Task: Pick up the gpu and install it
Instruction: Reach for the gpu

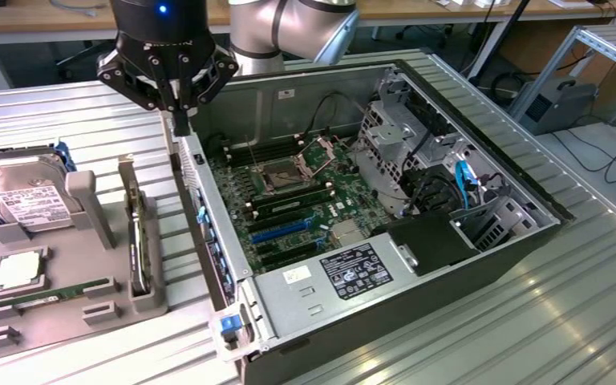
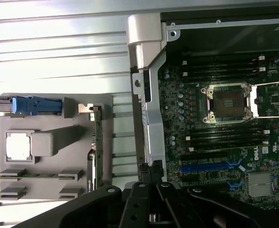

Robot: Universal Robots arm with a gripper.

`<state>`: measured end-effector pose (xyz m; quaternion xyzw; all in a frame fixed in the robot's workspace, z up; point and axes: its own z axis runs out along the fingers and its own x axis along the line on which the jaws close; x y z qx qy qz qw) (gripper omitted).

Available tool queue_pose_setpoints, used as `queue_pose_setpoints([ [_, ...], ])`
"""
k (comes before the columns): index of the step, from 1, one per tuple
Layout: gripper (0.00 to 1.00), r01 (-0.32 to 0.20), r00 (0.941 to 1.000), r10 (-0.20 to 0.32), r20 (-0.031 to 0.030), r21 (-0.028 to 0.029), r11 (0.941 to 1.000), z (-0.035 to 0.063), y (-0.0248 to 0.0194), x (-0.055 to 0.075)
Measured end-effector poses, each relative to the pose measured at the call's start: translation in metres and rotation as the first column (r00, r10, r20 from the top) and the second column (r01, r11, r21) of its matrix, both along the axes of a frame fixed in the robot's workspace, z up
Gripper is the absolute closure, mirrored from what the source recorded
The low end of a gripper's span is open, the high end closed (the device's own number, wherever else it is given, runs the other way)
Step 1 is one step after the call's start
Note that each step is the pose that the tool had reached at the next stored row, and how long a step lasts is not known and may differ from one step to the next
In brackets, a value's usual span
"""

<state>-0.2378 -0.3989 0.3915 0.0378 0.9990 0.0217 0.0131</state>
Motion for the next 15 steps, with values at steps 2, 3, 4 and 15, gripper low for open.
queue_pose_setpoints([
  [2, 0.89, 0.0, 1.0, 0.0, 0.0, 0.0, 1.0, 0.0, 0.0, -0.0011],
  [3, 0.89, 0.0, 1.0, 0.0, 0.0, 0.0, 1.0, -0.0001, 0.0, -0.0019],
  [4, 0.89, 0.0, 1.0, 0.0, 0.0001, 0.0001, 1.0, -0.0001, 0.0, -0.0024],
  [15, 0.89, 0.0, 1.0, 0.0, 0.0001, 0.0, 1.0, -0.0003, 0.0, -0.0091],
])
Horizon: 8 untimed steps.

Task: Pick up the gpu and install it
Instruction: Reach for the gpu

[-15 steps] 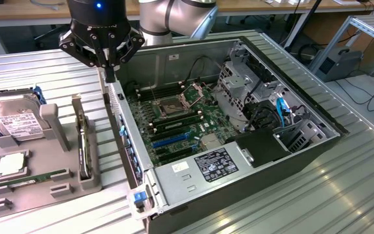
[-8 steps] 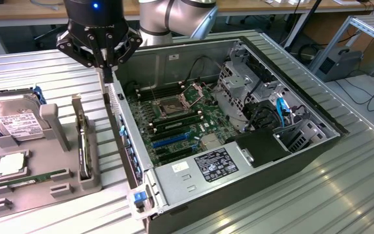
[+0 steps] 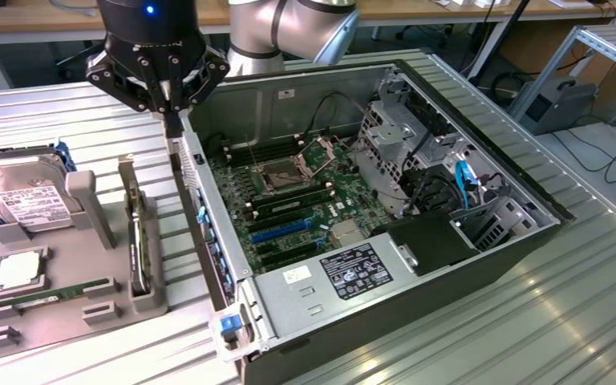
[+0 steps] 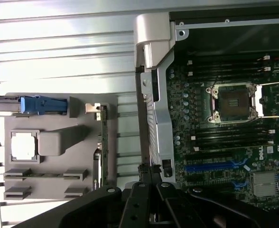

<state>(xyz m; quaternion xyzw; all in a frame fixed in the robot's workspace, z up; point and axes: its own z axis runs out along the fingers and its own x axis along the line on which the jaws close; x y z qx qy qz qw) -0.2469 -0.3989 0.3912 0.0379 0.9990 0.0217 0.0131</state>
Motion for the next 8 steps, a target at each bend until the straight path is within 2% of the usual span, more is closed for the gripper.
queue_pose_setpoints([
  [8, 0.89, 0.0, 1.0, 0.0, -0.0001, 0.0, 1.0, -0.0001, 0.0, -0.0049],
])
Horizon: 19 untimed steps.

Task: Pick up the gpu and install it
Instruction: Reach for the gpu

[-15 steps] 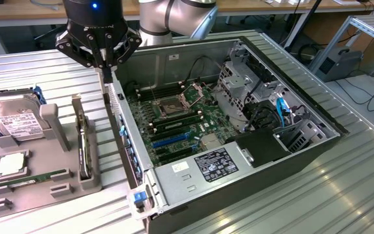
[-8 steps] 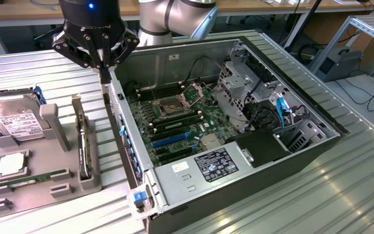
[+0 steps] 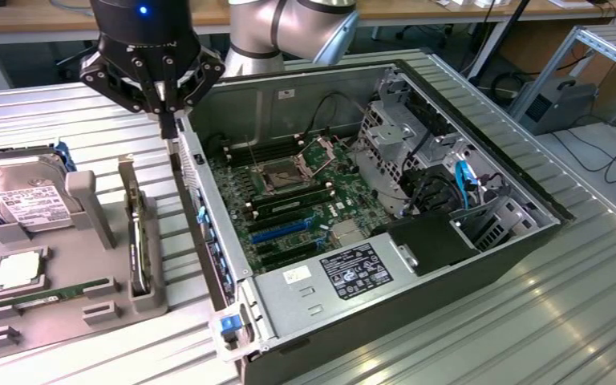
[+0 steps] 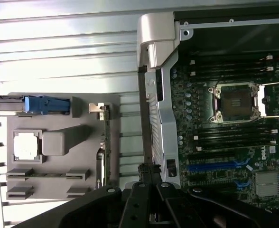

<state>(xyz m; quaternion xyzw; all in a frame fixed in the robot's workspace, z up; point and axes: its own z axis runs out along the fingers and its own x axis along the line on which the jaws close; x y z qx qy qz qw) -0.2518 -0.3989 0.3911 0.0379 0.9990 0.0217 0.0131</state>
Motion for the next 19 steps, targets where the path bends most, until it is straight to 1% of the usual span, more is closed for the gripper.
queue_pose_setpoints([
  [19, 0.89, 0.0, 1.0, 0.0, 0.0, 0.0, 1.0, -0.0003, 0.0, -0.0105],
])
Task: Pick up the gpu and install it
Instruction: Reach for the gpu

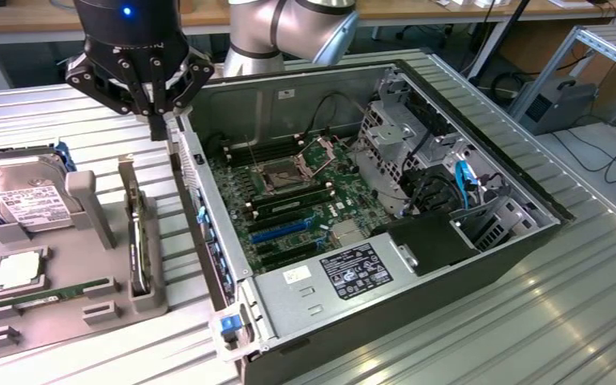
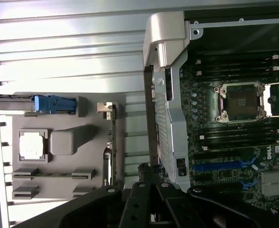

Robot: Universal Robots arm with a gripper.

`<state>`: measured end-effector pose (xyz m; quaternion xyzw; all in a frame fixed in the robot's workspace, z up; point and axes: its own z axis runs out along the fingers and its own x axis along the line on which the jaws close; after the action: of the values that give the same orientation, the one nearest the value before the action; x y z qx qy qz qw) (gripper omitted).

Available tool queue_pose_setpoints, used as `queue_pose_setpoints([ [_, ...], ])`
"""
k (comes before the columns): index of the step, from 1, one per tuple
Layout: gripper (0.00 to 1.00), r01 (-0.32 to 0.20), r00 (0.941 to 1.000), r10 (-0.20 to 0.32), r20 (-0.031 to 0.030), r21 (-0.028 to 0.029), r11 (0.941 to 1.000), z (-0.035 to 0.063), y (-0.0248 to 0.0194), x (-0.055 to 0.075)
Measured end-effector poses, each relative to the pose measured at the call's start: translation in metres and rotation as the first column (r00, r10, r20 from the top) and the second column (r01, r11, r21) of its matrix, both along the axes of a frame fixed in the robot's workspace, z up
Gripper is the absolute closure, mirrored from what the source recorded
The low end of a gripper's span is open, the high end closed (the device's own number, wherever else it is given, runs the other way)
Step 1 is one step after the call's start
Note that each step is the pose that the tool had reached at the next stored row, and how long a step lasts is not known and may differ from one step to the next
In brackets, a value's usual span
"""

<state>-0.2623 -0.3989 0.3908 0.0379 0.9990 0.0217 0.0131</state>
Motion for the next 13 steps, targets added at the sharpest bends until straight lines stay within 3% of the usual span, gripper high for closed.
queue_pose_setpoints([
  [13, 0.89, 0.0, 1.0, 0.0, 0.0, 0.0, 1.0, -0.0003, 0.0, -0.0048],
])
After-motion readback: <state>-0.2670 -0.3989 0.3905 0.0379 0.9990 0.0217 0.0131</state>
